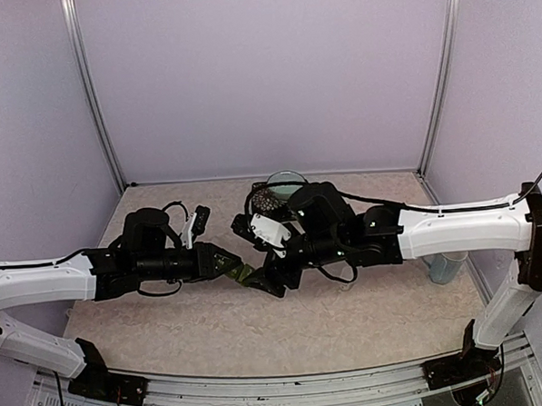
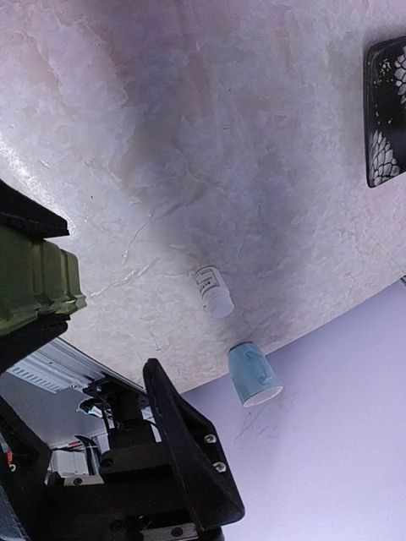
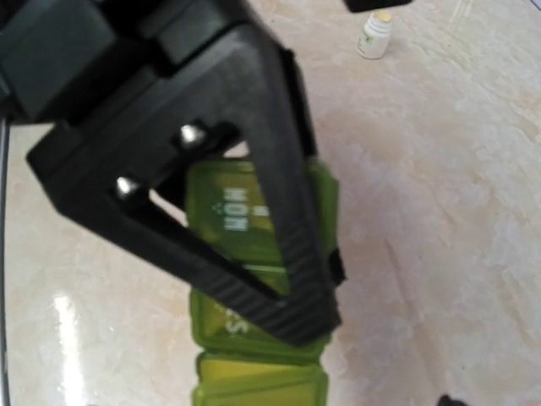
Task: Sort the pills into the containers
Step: Open the lid of the pill container from the compartment of the pill container.
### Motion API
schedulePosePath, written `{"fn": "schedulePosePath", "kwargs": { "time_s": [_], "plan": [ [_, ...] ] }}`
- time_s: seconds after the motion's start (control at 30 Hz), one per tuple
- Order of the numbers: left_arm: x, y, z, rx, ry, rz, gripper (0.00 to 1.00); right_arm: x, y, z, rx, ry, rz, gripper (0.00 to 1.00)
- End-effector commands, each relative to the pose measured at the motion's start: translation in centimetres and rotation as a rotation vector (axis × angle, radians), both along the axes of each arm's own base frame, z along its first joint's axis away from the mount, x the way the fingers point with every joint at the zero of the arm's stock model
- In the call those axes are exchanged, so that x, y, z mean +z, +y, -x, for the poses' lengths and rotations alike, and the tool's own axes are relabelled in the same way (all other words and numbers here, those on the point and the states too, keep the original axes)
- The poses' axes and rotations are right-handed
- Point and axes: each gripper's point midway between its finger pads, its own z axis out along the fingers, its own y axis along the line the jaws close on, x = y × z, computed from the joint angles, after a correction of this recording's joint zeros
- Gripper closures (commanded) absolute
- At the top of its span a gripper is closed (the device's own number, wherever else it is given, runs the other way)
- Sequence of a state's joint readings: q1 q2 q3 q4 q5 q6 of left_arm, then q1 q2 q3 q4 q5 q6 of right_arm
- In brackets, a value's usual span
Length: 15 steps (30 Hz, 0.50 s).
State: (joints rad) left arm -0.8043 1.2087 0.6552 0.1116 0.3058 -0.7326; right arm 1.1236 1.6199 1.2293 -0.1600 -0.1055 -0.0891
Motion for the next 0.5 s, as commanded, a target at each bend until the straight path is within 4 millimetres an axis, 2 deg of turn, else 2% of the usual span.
{"fn": "schedulePosePath", "kwargs": {
  "time_s": [0.0, 0.17, 0.3, 0.47],
  "plan": [
    [0.2, 0.0, -0.2, 0.006, -0.015, 0.011, 0.82, -1.1, 0.3, -0.9, -0.053, -0.046, 0.037, 0.16],
    [0.2, 0.0, -0.2, 0.006, -0.009, 0.015, 0.83, -1.4, 0.5, -1.0, -0.064, -0.051, 0.041, 0.15],
    [0.4, -0.1, -0.2, 0.004, -0.013, 0.019, 0.82, -1.8, 0.0, -2.3, -0.138, -0.086, 0.077, 0.15],
    [0.3, -0.2, -0.2, -0.001, -0.010, 0.016, 0.83, -1.1, -0.9, -3.1, -0.194, -0.122, 0.071, 0.15]
  ]
}}
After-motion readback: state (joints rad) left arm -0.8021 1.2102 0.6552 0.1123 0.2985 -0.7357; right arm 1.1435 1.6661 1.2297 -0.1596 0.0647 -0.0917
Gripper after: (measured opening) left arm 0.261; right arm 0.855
